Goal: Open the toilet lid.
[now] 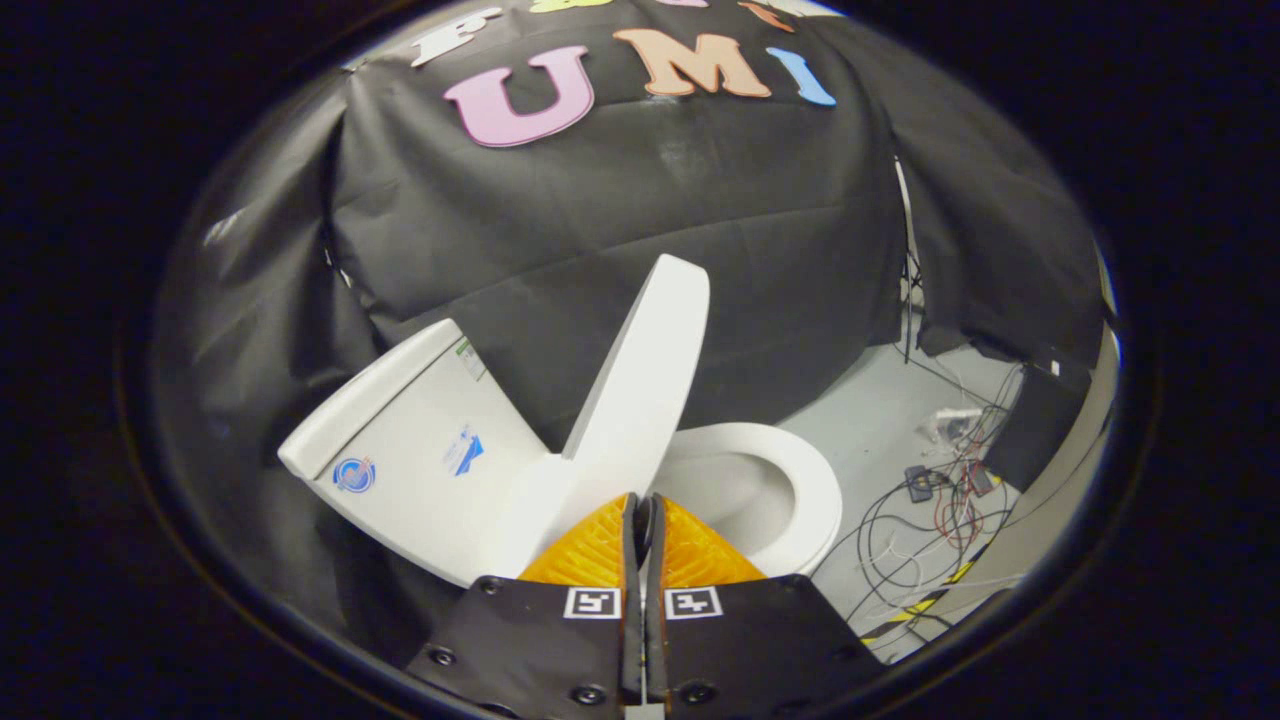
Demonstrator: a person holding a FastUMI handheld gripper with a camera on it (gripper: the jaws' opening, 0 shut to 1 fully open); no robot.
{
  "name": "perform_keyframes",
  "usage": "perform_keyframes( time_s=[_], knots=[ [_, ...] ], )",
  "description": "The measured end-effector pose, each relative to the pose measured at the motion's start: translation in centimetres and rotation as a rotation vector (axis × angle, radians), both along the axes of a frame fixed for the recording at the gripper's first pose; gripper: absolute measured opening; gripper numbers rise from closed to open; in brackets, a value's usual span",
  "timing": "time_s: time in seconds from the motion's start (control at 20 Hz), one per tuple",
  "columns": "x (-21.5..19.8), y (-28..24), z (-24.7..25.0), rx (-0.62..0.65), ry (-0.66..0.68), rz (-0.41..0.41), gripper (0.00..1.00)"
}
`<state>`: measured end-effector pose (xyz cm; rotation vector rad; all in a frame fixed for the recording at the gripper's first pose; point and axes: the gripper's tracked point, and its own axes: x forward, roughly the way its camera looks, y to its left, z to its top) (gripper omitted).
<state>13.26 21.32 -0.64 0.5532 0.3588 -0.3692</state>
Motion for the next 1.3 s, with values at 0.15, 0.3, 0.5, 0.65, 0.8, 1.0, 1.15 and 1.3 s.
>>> perform_keyframes(
  time_s=[0.15,0.3,0.5,0.65,0.8,1.0,1.15,1.3],
  knots=[
    [0.6,0.9,1.7,-0.045,-0.009,0.011,0.02],
    [1.7,2.7,3.8,-0.11,-0.027,0.038,0.02],
    [2.9,4.7,6.1,-0.167,-0.049,0.068,0.02],
    [3.7,6.0,7.0,-0.198,-0.061,0.083,0.02],
    [4.4,6.7,7.7,-0.192,-0.074,0.077,0.02],
    [4.8,7.1,8.3,-0.199,-0.087,0.082,0.02],
    [5.3,7.7,8.7,-0.2,-0.095,0.076,0.02],
    [5.6,8.2,9.0,-0.22,-0.098,0.084,0.02]
  ],
)
